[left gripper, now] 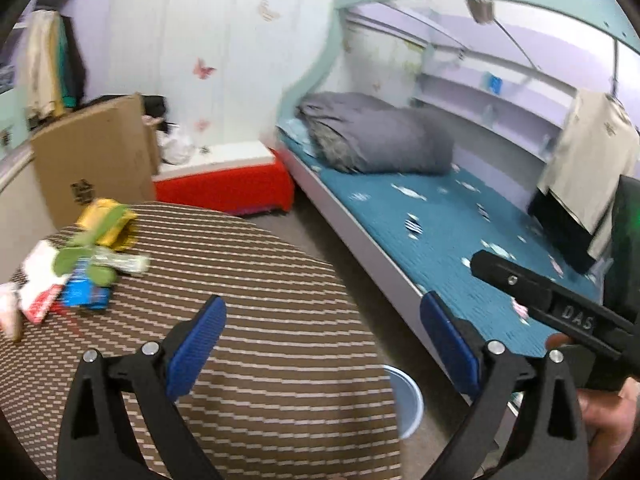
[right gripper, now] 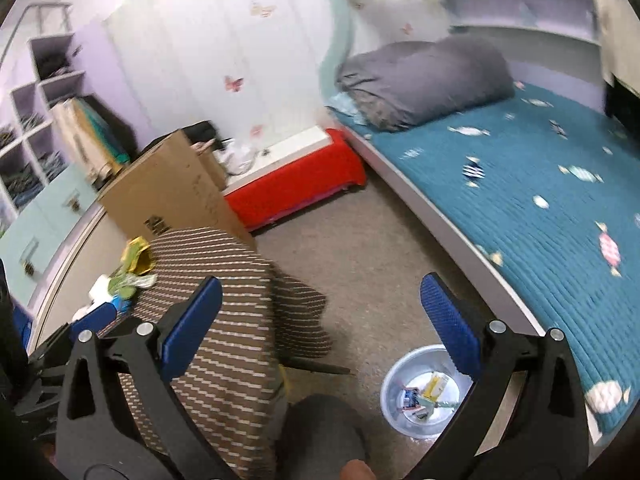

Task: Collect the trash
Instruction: 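Move both tools back over the table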

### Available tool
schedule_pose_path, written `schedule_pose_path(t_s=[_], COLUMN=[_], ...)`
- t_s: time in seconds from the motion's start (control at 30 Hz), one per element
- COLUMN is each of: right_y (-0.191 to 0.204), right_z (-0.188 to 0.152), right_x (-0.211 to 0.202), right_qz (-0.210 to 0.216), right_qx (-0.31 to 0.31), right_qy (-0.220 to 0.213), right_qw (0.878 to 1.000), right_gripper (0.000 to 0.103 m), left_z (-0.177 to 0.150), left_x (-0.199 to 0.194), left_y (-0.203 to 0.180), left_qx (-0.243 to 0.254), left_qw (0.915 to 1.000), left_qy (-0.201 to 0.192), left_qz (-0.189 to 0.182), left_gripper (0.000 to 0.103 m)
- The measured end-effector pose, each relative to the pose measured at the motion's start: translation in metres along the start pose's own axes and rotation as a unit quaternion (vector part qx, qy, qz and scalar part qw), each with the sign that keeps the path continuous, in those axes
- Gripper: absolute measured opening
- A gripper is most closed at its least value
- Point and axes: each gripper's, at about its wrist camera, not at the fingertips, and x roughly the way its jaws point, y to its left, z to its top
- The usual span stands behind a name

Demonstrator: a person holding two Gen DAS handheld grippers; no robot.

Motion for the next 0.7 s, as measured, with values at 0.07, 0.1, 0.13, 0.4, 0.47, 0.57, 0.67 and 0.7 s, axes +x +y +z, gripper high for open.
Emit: schedule_pose_path(t_s=[0.07,0.1,0.13,0.4,0.47,0.57,0.67,0.7], right_y=[0.024,0.039,0.051,0.144,0.161,0.180,0.194,0.197], right_z=[0.001,0.002,0.003,-0.003,-0.008,-0.013,-0.016,-0.017], right_x=[0.005,0.009,0.012,0.057,0.071,0.087,0.107,0.114], right_qz=[0.011,0.020,0.028,0.078,0.086,0.096,0.108,0.108], right_qx=[-0.021,-0.032,-0.041,-0.120,-0.135,-0.152,-0.166,-0.174], right_qy=[0.003,0.005,0.007,0.037,0.049,0.063,0.082,0.086], right_qw=[1.000,0.999,0.999,0.989,0.986,0.982,0.977,0.975], right_gripper=[0.097,0.097,0.097,0.097,0.097,0.097,0.097,0.097], left_z=[0.000,0.000,-0.001,-0.016,-0.018,-0.022,-0.025,-0.027], left_x=[-0.010,-0.013,-0.020,-0.064,-0.073,-0.081,-0.086,-0.088], left_y=[0.022,0.031,0.046,0.146,0.179,0.211,0.236,0.244], left_qx=[-0.007,-0.008,-0.013,-0.081,-0.108,-0.134,-0.147,-0.148], left_qw=[0.9998,0.9995,0.9988,0.9849,0.9772,0.9691,0.9613,0.9594], left_qy=[-0.007,-0.009,-0.015,-0.043,-0.047,-0.049,-0.046,-0.045], left_qz=[0.020,0.029,0.045,0.147,0.177,0.201,0.228,0.236], left_gripper=[0.096,0.096,0.096,0.096,0.096,0.096,0.096,0.096])
